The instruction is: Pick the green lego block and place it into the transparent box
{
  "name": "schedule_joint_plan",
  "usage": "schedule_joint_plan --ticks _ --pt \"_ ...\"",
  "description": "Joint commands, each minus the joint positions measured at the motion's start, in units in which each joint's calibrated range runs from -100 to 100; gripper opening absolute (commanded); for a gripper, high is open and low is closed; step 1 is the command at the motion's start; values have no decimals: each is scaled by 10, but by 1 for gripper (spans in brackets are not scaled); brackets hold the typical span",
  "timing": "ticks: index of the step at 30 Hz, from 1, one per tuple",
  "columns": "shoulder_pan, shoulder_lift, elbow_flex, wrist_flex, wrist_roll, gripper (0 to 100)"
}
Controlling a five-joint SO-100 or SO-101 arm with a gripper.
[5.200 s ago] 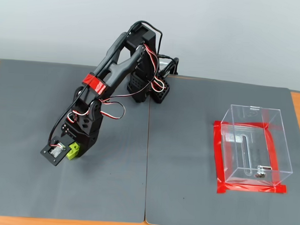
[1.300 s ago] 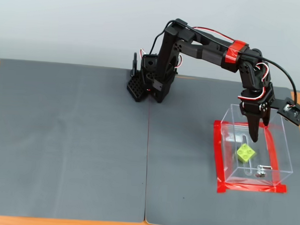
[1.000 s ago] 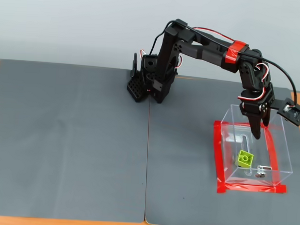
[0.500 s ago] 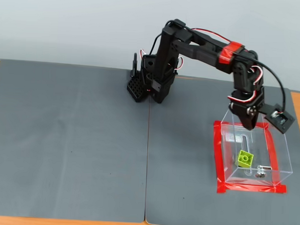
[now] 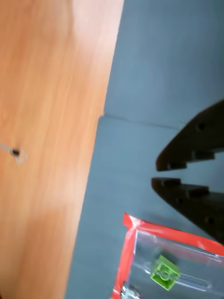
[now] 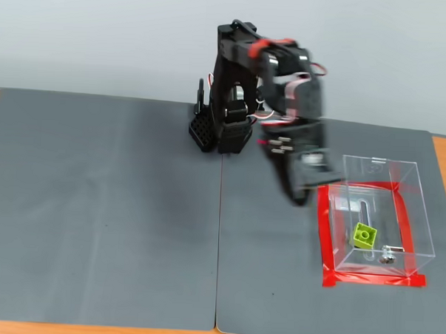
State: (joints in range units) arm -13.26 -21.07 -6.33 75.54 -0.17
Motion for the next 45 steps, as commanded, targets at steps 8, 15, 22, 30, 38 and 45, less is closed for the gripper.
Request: schedule_joint_plan --ticks 8,15,22,30,38,45 --pt "154 -176 173 -12 -4 2" --pt "175 -313 367 -123 1 2" --pt "170 -415 512 -190 1 2" --pt "136 -498 621 -209 1 2" --pt "137 -677 765 -209 13 2" --pt "135 -783 900 -209 28 2"
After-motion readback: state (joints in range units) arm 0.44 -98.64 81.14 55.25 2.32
